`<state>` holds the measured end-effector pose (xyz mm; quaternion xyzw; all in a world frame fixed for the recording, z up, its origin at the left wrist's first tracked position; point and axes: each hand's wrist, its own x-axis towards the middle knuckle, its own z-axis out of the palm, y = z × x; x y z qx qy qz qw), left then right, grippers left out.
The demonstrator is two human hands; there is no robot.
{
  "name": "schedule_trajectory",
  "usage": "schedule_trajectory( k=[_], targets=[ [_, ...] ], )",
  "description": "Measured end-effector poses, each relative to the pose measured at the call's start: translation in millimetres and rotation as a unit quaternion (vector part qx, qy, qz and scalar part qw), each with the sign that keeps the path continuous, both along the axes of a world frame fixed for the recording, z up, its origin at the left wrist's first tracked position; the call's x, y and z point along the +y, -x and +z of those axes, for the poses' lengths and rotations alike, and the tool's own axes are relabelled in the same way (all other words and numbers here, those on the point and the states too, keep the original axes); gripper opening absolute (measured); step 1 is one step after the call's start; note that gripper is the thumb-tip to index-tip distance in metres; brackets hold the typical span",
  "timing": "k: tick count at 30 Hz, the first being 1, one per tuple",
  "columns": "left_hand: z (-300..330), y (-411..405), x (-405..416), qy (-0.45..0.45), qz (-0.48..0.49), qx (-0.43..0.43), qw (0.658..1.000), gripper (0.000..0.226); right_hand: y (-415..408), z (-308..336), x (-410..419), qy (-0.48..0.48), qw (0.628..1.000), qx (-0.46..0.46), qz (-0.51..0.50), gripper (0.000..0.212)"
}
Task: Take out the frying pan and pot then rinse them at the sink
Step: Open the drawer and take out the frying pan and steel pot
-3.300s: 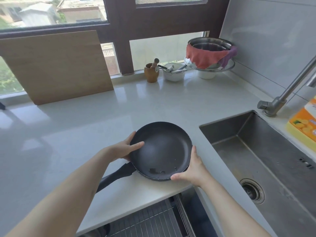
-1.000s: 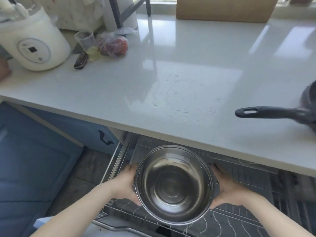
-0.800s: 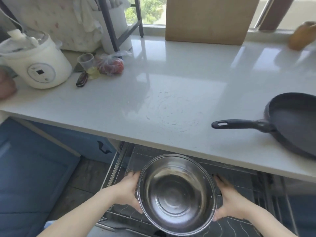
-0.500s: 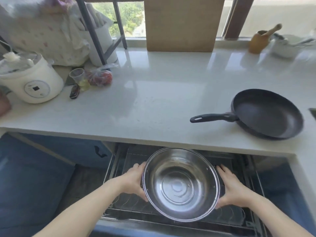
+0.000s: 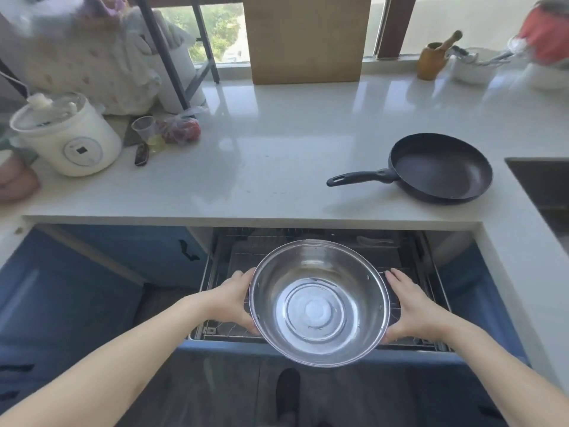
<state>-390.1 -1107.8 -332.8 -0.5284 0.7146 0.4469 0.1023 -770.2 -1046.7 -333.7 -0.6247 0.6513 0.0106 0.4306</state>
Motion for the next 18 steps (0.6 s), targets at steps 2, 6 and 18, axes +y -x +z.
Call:
schedule_trajectory(
  k=[2, 6, 18],
  targets=[
    [14.0, -11.2, 12.6, 0.018, 0.010, 0.014, 1.000, 0.117, -9.5, 15.0, 2.8, 0.014, 1.000, -0.003, 0.009, 0.167],
    [40.8, -47.6, 13.9, 0.053, 0.020, 0.040, 0.998, 0.114, -42.4, 43.6, -12.1, 0.045, 0.998, -0.005, 0.032, 0.166],
    [66.1, -143.7, -146.6, 0.162, 0.036, 0.016, 0.986, 0.120, -138.5, 61.6, -181.5, 0.116, 0.992, 0.026, 0.050, 0.148]
  ],
)
